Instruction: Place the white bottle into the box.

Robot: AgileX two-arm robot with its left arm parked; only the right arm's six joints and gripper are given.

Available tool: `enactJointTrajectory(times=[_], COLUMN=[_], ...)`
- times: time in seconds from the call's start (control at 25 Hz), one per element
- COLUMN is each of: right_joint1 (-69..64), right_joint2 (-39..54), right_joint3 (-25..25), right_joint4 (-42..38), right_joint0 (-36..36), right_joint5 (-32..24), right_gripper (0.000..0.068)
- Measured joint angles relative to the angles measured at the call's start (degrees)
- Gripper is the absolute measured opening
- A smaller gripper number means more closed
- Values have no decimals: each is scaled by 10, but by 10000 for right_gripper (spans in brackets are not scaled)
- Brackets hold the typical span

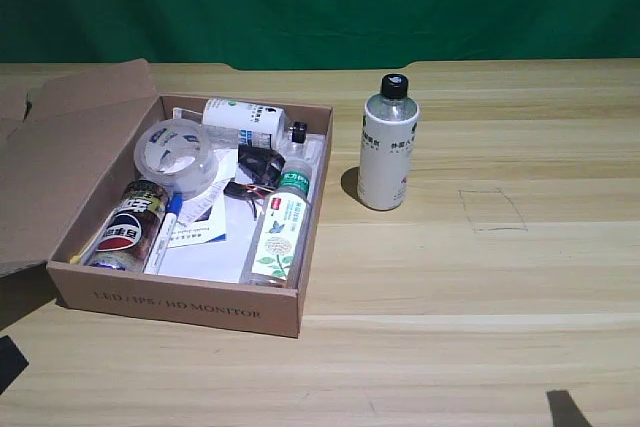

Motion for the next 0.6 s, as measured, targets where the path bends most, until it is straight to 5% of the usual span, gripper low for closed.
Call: enactJointTrajectory(times=[0.6], right_joint1=[0], right_joint2=[0], right_joint3=[-2], right_joint4=[-41], right_joint0=[0], right_joint5=[0], right_gripper=[4])
